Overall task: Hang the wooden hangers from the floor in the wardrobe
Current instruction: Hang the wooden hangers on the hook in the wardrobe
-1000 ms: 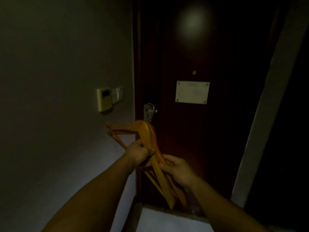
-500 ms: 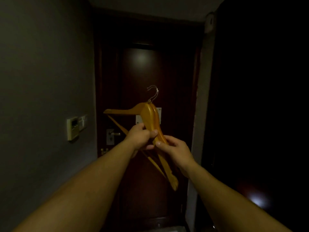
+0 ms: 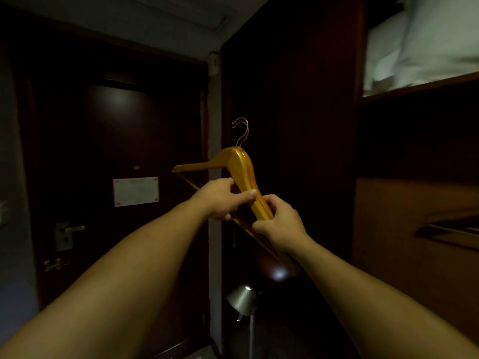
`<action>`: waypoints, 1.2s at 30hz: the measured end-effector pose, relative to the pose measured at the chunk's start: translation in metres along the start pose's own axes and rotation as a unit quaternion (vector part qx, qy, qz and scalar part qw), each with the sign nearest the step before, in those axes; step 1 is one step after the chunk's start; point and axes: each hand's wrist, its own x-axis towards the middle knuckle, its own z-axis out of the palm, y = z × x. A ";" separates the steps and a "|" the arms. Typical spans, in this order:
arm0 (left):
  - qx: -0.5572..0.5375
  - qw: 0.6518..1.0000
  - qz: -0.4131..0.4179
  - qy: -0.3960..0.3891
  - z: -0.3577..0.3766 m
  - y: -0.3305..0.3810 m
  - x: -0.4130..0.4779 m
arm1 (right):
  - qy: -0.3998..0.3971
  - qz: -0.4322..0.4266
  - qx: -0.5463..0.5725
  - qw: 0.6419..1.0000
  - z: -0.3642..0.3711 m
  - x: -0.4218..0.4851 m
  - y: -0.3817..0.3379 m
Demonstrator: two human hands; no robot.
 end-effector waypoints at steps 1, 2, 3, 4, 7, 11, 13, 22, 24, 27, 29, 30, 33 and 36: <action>0.065 0.998 0.014 0.011 0.008 0.014 0.001 | 0.004 0.007 -0.018 1.000 -0.025 -0.007 0.006; 0.134 0.989 0.036 0.042 0.016 0.028 0.003 | 0.005 0.016 -0.035 0.999 -0.050 -0.013 0.013; 0.191 0.976 0.059 0.084 0.026 0.043 0.004 | 0.003 0.024 -0.054 0.998 -0.077 -0.021 0.019; 0.217 0.964 0.082 0.128 0.038 0.058 0.006 | -0.002 0.034 -0.075 0.997 -0.106 -0.028 0.025; 0.184 0.954 0.104 0.214 0.076 0.095 0.012 | -0.013 0.059 -0.127 0.990 -0.188 -0.053 0.042; 0.164 0.973 0.083 0.140 0.134 0.141 0.026 | -0.014 0.090 -0.170 0.981 -0.281 -0.088 0.063; 0.153 0.976 0.105 0.112 0.168 0.169 0.026 | -0.023 0.113 -0.171 0.979 -0.319 -0.106 0.072; 0.034 0.967 0.233 0.097 0.281 0.276 0.014 | -0.023 0.208 -0.158 0.965 -0.426 -0.178 0.120; 0.025 0.963 0.254 0.082 0.301 0.294 0.018 | -0.003 0.222 -0.146 0.964 -0.442 -0.190 0.131; 0.042 0.956 0.286 0.055 0.328 0.316 0.027 | 0.053 0.242 -0.115 0.962 -0.460 -0.202 0.141; 0.052 0.951 0.304 0.028 0.342 0.329 0.036 | 0.099 0.253 -0.084 0.959 -0.471 -0.203 0.145; 0.047 0.950 0.309 0.011 0.348 0.333 0.041 | 0.119 0.257 -0.078 0.956 -0.475 -0.203 0.147; 0.010 0.948 0.316 -0.029 0.364 0.341 0.053 | 0.165 0.266 -0.090 0.945 -0.486 -0.199 0.154; -0.004 0.946 0.319 -0.051 0.369 0.347 0.068 | 0.211 0.267 -0.133 0.931 -0.494 -0.193 0.164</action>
